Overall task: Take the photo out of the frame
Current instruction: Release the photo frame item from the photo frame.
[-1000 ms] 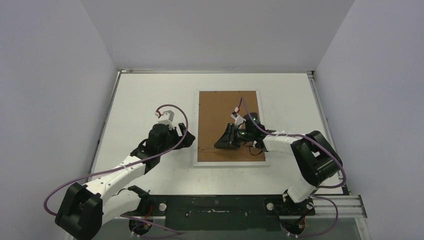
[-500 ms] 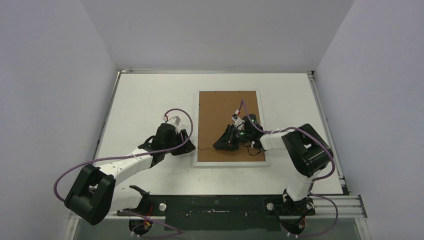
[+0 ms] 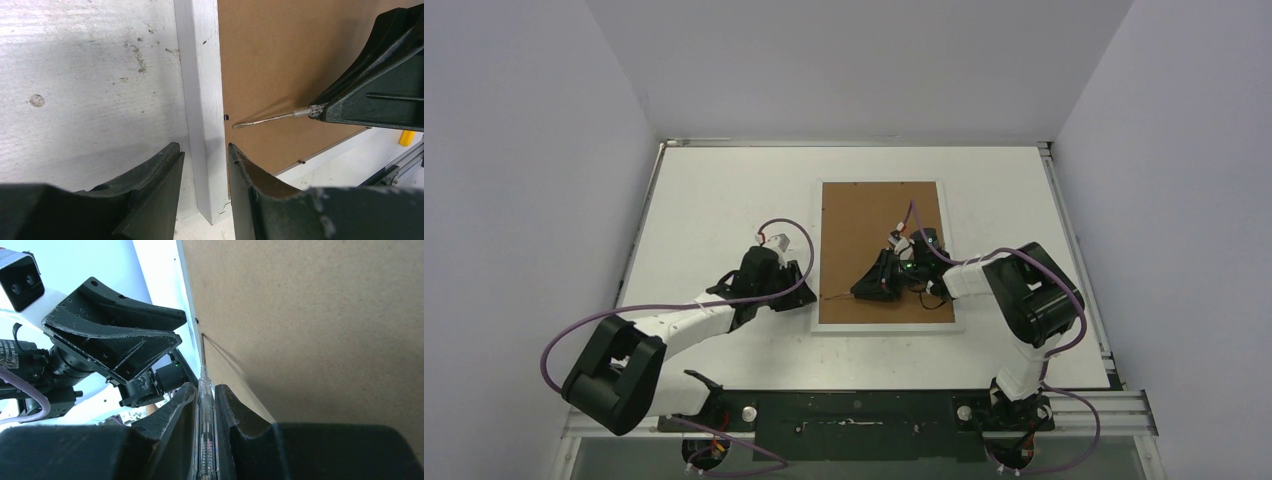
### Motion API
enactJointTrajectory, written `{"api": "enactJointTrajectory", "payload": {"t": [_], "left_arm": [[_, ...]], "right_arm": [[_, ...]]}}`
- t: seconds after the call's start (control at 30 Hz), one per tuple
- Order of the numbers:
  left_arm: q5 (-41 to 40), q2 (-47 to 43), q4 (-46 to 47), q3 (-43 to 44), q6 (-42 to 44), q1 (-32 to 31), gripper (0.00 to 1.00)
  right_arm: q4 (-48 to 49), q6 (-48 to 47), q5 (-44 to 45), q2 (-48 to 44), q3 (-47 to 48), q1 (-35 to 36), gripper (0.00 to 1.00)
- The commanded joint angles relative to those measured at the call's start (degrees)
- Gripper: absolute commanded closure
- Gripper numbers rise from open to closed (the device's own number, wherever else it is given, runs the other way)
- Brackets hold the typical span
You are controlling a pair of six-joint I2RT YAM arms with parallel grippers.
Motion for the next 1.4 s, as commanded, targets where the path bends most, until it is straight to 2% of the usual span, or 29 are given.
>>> {"api": "enactJointTrajectory", "payload": {"t": [0.0,0.27,0.4,0.6,0.97,1.37], "left_arm": [[0.67,0.08,3.75,2.17,-0.12,0.32,0.64],[0.84,0.78,4.60,2.00,0.14,0.50,0.65],[2.25,1.69,5.87,1.86,0.00,1.14,0.71],[3.15,1.13,6.89,1.23,-0.25,2.15,0.70],[5.76,1.94,9.47,0.66,-0.99,2.53,0.68],[7.21,4.68,10.26,0.78,-0.97,3.39,0.74]], "right_arm": [[0.65,2.65,5.78,1.61,0.03,-0.55,0.95],[0.26,4.46,7.08,1.23,-0.16,-1.27,0.95],[1.09,5.00,6.90,0.83,-0.35,-1.42,0.95],[-1.63,2.92,6.56,-1.27,-0.02,-1.99,0.95],[-2.57,2.58,6.75,1.43,2.02,-0.09,0.95],[-3.78,2.62,7.27,2.00,2.93,1.25,0.95]]}}
